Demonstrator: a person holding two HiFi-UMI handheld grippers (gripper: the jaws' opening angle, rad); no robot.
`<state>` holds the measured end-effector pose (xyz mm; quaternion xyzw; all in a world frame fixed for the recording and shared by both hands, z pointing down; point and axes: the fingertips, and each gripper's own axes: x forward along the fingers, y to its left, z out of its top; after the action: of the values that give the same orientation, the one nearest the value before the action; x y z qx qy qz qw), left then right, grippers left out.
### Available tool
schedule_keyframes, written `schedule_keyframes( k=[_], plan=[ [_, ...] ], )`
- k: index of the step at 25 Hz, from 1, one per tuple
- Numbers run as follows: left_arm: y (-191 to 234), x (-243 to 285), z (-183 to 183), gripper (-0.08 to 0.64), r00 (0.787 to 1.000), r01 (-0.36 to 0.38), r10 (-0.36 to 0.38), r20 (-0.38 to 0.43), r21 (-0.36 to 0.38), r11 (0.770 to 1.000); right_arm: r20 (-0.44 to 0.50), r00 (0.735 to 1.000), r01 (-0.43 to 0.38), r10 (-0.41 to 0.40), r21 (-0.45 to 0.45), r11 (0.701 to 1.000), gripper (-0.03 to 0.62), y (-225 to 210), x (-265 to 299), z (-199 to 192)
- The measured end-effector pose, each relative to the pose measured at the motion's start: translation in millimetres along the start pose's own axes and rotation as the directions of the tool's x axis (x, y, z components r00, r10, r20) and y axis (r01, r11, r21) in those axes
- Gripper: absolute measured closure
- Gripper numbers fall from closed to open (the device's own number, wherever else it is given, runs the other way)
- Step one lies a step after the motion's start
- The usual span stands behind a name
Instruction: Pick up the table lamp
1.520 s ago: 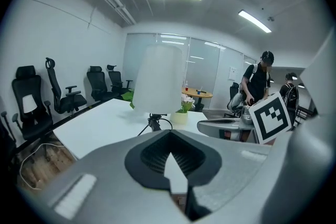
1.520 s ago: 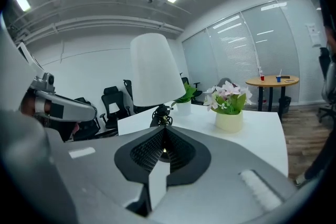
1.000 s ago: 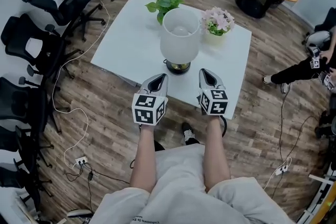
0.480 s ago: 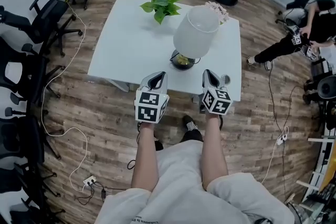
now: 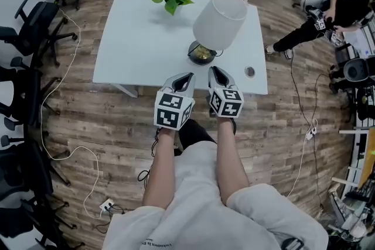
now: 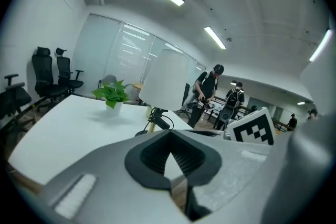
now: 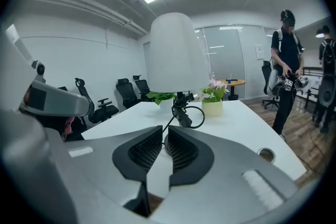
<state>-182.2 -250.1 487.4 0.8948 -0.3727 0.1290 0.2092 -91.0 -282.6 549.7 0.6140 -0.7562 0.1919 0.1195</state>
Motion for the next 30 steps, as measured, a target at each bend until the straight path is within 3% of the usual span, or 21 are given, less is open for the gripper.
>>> schedule_keyframes(
  k=[4, 9, 16, 21, 30],
  plan=[
    [0.0, 16.7, -1.4, 0.558, 1.0, 0.02, -0.02, -0.012, 0.005, 1.0, -0.02, 1.0, -0.003, 0.004, 0.017, 1.0, 0.5, -6.6, 20.4, -8.8],
    [30.8, 37.4, -0.4, 0.558, 1.0, 0.008, -0.008, 0.0, 0.018, 1.0, -0.029, 0.999, 0.032, -0.032, -0.006, 0.999, 0.463, -12.9, 63.8, -26.8],
    [76.3, 70.2, -19.3, 0.558, 1.0, -0.01, 0.01, 0.02, 0.007, 1.0, 0.044, 0.992, 0.12, -0.116, -0.09, 0.989, 0.399, -29.8, 112.0, -38.1],
    [93.6, 90.1, -29.6, 0.558, 1.0, -0.008, 0.007, 0.017, 0.017, 1.0, 0.127, 0.981, 0.163, -0.147, -0.132, 0.978, 0.39, -43.7, 131.6, -22.7],
    [115.1, 101.8, -18.5, 0.558, 0.999, -0.024, 0.023, 0.025, 0.02, 1.0, 0.145, 0.978, 0.174, -0.15, -0.172, 0.97, 0.417, -45.9, 158.0, -7.8]
  ],
)
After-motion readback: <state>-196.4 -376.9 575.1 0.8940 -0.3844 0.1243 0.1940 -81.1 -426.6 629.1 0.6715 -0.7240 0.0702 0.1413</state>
